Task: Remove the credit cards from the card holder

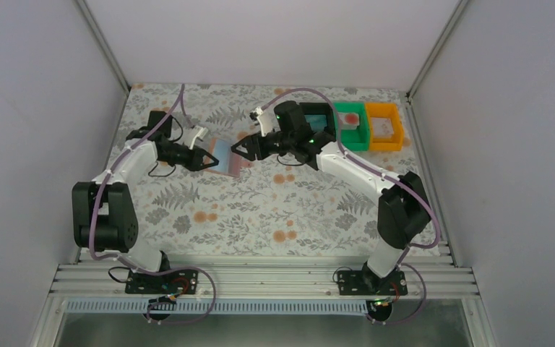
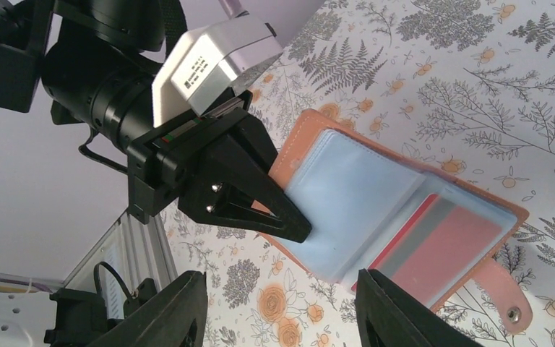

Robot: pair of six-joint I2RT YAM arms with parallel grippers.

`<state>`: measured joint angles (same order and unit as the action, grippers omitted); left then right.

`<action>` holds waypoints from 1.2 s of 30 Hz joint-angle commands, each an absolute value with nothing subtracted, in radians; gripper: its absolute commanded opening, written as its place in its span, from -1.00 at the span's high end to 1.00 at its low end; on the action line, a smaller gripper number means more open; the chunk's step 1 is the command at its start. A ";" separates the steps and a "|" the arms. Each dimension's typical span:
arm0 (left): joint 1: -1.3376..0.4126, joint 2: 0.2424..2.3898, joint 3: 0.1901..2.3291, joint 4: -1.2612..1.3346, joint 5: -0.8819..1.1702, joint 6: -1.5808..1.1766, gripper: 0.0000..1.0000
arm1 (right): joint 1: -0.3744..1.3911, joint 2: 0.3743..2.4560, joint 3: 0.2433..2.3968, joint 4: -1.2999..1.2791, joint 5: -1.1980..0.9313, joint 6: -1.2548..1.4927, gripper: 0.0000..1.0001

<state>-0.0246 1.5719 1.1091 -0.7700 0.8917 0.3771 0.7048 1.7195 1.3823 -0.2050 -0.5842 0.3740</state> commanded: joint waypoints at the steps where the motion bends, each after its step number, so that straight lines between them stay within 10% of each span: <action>1: -0.026 1.528 1.120 -0.783 0.933 0.368 0.95 | 0.718 1.693 1.359 -0.168 -0.594 0.384 -0.08; 36: 0.017 1.433 1.025 -0.847 0.976 0.460 0.95 | 0.755 1.808 1.398 -0.227 -0.507 0.386 -0.09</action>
